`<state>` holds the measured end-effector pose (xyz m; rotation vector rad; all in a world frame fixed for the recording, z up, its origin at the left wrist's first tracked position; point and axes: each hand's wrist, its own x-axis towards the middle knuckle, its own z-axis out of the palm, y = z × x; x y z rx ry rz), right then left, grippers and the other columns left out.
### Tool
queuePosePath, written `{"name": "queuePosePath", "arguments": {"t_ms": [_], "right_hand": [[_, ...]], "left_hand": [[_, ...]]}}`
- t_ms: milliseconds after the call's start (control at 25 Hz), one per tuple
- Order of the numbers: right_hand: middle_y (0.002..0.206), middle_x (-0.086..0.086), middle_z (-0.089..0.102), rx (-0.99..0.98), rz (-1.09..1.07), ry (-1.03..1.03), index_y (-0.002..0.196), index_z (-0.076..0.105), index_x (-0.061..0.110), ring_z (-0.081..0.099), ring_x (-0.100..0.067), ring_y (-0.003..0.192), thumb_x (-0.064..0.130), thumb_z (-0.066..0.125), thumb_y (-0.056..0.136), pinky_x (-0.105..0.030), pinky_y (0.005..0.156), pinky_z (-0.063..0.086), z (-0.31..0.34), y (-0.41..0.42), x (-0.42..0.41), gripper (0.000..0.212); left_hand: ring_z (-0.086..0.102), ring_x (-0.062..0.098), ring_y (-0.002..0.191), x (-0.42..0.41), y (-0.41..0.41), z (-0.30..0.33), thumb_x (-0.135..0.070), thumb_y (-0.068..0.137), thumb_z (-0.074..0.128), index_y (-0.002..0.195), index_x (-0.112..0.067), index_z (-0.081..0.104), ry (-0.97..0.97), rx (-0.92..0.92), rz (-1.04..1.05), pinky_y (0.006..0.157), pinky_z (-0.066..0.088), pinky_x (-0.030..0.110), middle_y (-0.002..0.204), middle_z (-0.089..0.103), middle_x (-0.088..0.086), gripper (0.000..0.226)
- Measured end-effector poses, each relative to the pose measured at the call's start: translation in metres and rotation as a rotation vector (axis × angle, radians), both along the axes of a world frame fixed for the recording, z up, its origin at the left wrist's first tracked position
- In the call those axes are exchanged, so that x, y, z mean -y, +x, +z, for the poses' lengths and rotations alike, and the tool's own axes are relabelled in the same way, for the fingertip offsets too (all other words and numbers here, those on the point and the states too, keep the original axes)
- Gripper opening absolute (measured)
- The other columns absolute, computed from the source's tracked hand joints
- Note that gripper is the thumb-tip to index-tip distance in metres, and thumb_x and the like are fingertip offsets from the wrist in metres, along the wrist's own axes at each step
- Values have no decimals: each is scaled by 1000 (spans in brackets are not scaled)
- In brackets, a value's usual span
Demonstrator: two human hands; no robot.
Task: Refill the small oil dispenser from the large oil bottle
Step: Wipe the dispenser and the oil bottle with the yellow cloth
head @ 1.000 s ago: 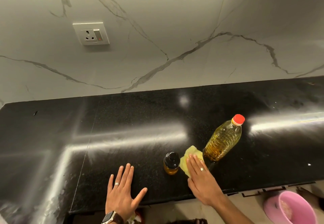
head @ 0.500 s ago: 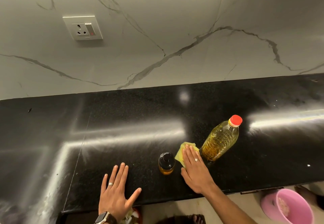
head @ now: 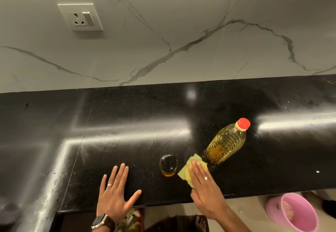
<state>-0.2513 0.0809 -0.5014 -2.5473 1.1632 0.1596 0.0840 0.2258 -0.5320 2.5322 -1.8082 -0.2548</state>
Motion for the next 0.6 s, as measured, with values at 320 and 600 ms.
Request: {"name": "queuePosePath", "arguments": {"t_ms": [320,600], "right_hand": [[173,-16,-2,-83,-44,-48,164,6,5,-5,-32,161,42,26,98,-47,132,3,-6,50,53,79],[170,-10,27,-34,-75,32,160,34,11,30,-27,156,45,54,84,-40,120,16,-9,-12,-33,86]], "left_hand": [[9,20,160,-2,-1,0,-80,92,35,164,-24,19,-33,3,2,128,8,53,173,13,-5,93],[21,20,157,12,-20,15,-92,79,42,163,-22,25,-117,-194,112,126,19,55,170,23,-2,111]]}}
